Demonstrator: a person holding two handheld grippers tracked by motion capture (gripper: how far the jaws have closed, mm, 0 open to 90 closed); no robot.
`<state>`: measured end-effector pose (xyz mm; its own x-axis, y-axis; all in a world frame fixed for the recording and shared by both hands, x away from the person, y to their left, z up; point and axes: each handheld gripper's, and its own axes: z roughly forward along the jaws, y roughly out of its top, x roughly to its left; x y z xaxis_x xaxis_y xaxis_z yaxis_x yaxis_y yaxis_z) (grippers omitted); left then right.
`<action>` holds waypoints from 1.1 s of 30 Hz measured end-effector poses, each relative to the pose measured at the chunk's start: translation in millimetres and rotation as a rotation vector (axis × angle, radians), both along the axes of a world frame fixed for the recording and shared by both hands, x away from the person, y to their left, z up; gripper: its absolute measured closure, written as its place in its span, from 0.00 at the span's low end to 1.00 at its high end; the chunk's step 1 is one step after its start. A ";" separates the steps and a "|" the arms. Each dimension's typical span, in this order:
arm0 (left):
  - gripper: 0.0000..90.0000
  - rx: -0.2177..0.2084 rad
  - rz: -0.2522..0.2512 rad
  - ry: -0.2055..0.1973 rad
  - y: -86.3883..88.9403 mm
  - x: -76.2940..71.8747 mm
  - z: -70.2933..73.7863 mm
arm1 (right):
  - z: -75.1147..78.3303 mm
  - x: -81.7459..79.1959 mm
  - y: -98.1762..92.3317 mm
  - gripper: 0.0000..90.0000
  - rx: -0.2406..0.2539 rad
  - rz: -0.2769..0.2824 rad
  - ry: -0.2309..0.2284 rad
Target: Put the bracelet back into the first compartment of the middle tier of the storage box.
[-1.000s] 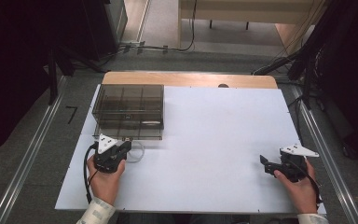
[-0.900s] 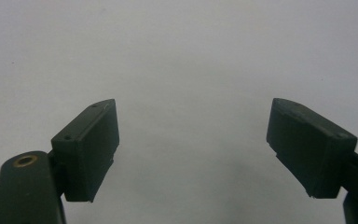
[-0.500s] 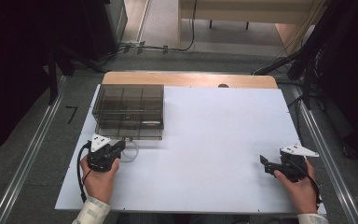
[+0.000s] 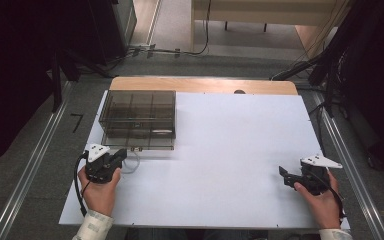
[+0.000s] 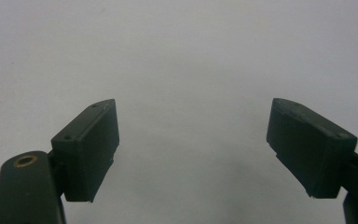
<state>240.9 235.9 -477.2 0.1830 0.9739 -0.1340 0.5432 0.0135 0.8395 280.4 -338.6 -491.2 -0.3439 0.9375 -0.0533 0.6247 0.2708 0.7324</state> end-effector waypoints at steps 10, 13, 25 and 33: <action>0.96 0.005 0.003 -0.041 -0.5 -6.2 6.3 | 0.1 0.0 -0.1 0.17 0.000 -0.002 0.000; 0.96 0.001 0.008 -0.052 0.5 -7.6 7.6 | 0.0 -0.1 0.0 0.17 0.000 -0.001 0.000; 0.96 -0.018 0.035 -0.084 7.0 -11.7 12.0 | -0.2 0.2 0.2 0.17 0.000 0.000 0.000; 0.96 -0.027 0.045 -0.112 7.1 -14.0 14.7 | -0.4 0.4 0.4 0.17 0.000 -0.001 0.001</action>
